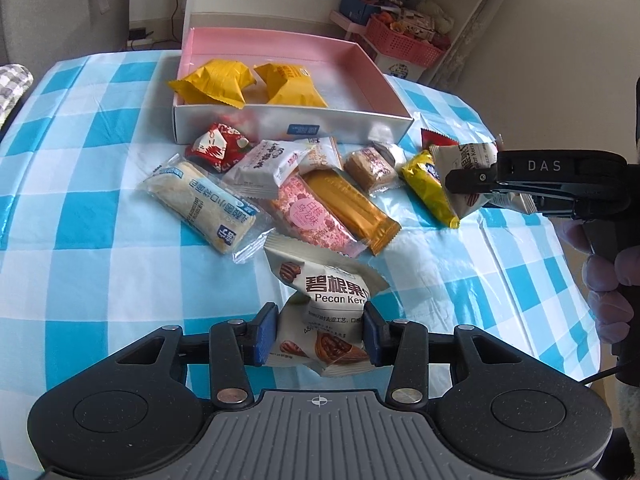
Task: Organize snacks
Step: 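Drop the pecan packet into the box with the left tool while the right tool drops another pecan packet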
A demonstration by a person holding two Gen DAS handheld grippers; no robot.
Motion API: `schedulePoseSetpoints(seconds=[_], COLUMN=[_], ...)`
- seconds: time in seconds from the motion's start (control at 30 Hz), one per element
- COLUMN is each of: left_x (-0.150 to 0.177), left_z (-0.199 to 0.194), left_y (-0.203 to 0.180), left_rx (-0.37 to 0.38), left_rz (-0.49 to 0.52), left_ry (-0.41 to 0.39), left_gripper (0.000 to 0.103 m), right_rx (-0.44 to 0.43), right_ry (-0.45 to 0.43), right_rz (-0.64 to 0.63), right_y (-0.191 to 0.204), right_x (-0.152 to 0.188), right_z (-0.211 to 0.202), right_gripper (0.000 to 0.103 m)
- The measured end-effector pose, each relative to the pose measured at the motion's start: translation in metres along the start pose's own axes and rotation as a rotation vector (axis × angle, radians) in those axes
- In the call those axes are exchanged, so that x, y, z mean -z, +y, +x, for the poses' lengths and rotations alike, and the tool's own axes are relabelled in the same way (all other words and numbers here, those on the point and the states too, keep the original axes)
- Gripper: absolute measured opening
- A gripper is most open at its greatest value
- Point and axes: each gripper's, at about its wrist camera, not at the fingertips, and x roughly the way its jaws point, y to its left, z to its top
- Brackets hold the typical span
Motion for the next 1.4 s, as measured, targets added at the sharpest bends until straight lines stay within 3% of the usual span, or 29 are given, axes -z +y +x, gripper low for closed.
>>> schedulePoseSetpoints(seconds=[0.3, 0.53, 0.87, 1.4], left_x=[-0.031, -0.083, -0.155, -0.221], left_z=[-0.013, -0.008, 0.03, 0.084], left_y=[0.017, 0.003, -0.01, 0.022], left_rx=[-0.051, -0.075, -0.151, -0.284], left_rz=[-0.056, 0.003, 0.059, 0.042], left_ry=[-0.059, -0.118, -0.152, -0.187], left_gripper=[0.041, 0.041, 0.041, 0.041], right_rx=[-0.05, -0.092, -0.168, -0.197], right_ry=[-0.023, -0.035, -0.053, -0.069], right_rz=[0.066, 0.118, 0.142, 0.153], right_y=[-0.006, -0.01, 0.008, 0.02], right_x=[-0.014, -0.042, -0.082, -0.088], right_z=[-0.001, 0.005, 0.041, 0.081], right_gripper=[0.048, 0.048, 0.048, 0.048])
